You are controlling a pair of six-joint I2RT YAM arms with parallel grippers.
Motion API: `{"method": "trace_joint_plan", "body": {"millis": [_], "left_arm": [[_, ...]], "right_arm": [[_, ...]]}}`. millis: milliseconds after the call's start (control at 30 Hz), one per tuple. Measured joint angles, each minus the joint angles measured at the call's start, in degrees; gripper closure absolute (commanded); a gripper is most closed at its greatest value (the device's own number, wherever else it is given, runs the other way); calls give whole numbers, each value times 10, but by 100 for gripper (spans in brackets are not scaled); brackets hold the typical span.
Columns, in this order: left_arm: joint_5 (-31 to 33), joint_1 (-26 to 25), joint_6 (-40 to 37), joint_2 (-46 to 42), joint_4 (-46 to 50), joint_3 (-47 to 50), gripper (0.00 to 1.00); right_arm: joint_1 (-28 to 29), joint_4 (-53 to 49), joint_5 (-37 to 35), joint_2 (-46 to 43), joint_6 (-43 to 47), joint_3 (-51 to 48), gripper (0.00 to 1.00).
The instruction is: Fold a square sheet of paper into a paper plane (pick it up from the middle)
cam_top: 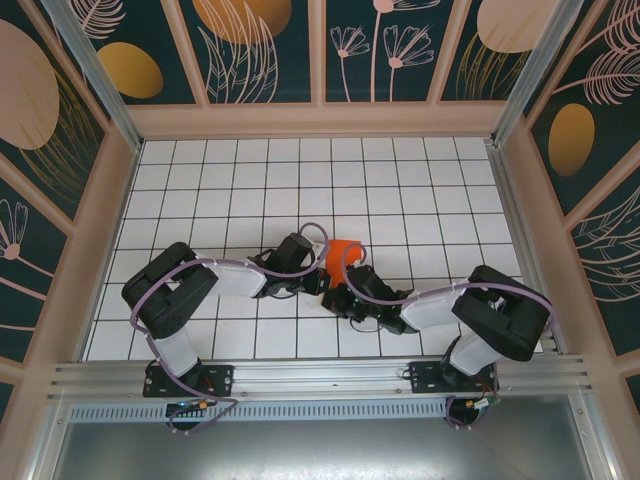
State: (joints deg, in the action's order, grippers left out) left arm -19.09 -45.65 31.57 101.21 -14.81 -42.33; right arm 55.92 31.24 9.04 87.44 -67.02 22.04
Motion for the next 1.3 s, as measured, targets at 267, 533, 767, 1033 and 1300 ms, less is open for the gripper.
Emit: {"method": "trace_joint_plan", "body": {"millis": [267,533,767,1033,1300], "left_arm": [[0,0,0,0,0,0,95],[0,0,0,0,0,0,95],[-2,0,0,0,0,0,95],[-2,0,-5,0,0,0,95],[-1,0,-9,0,0,0,95]], "right_arm": [[0,32,6,30,-13,0,93],[-1,8,4,-9,-11,0,92],[-4,2,7,-23,-10,0,92],[-11,11,9,18,-11,-1,92],[-12,14,10,14,-9,-3,92]]}}
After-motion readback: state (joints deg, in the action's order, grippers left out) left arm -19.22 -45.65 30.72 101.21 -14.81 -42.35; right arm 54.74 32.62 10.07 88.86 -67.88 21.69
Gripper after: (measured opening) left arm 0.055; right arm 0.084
